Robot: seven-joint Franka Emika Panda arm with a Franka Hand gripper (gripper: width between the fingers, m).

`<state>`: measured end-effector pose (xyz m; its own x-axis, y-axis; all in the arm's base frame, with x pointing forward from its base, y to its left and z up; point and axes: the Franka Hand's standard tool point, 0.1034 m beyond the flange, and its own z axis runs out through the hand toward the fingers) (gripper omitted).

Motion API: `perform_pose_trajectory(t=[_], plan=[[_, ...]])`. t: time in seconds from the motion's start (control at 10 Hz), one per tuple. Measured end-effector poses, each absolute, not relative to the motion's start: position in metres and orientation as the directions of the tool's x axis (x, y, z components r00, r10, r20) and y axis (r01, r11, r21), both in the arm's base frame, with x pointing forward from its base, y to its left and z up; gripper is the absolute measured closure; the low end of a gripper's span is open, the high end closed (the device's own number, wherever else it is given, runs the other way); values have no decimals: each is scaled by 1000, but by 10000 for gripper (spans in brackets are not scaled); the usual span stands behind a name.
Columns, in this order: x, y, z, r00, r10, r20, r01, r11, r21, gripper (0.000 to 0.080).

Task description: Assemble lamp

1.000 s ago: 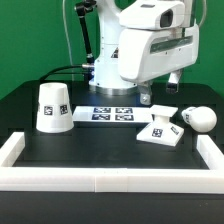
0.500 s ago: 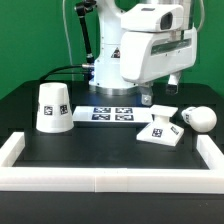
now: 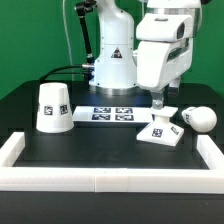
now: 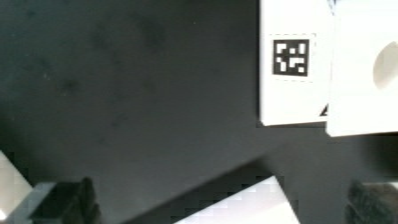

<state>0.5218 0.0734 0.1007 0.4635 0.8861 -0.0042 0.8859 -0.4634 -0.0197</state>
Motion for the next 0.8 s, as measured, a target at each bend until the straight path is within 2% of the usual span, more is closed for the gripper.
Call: perform_pose_trajectory(t=[0.3,0.5,0.8], plan=[[521,73,100,463,886,-3,886,-463,-19,100],[503,76,99,442,897,21,897,-443,14,100],[477,79,90,402,915,23,915,-402,13,100]])
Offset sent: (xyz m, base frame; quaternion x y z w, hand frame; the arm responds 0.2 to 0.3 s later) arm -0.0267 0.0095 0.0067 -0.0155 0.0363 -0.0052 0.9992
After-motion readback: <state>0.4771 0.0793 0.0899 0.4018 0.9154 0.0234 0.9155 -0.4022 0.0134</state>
